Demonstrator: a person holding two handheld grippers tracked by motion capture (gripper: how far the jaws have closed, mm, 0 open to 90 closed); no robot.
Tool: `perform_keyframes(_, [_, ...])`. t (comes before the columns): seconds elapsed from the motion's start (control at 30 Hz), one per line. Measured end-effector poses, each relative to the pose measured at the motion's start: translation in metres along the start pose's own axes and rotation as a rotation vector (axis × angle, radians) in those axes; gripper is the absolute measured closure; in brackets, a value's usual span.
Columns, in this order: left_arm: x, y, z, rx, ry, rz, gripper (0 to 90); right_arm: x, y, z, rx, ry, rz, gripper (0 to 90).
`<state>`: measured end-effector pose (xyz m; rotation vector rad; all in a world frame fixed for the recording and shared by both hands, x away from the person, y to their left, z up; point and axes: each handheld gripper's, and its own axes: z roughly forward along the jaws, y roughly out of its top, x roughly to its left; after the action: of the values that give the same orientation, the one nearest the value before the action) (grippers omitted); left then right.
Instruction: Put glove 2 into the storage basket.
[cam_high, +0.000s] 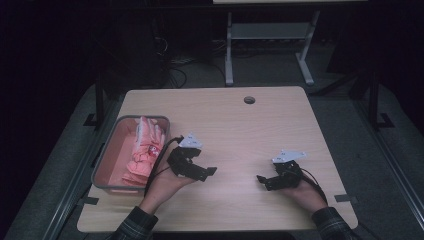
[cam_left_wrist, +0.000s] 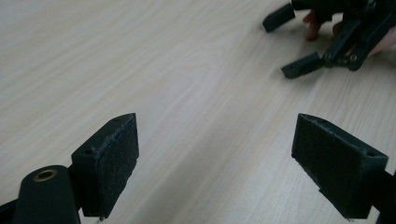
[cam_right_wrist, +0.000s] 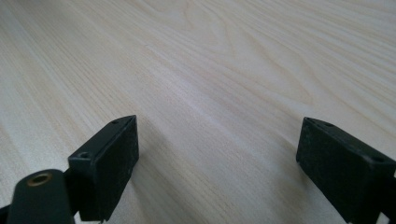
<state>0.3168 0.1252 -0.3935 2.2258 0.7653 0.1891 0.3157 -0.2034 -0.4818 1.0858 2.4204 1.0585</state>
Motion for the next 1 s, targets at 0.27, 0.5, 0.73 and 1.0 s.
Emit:
perform_keyframes(0.27, [-0.01, -0.018, 0.03, 0.032, 0.014, 0.029, 14.3, 0.0, 0.0, 0.0, 0.001, 0.001, 0.0, 12.3])
perform_keyframes(0.5, [-0.016, -0.034, 0.053, 0.059, 0.034, 0.069, 14.2, 0.0, 0.0, 0.0, 0.001, 0.003, -0.002, 12.3])
perform_keyframes(0.73, [-0.022, -0.046, 0.063, 0.071, 0.054, 0.101, 13.5, 0.0, 0.0, 0.0, 0.001, 0.003, -0.002, 12.3])
perform_keyframes(1.0, [-0.022, -0.056, 0.067, -0.004, 0.016, 0.11, 12.7, 0.0, 0.0, 0.0, 0.003, 0.005, -0.004, 12.3])
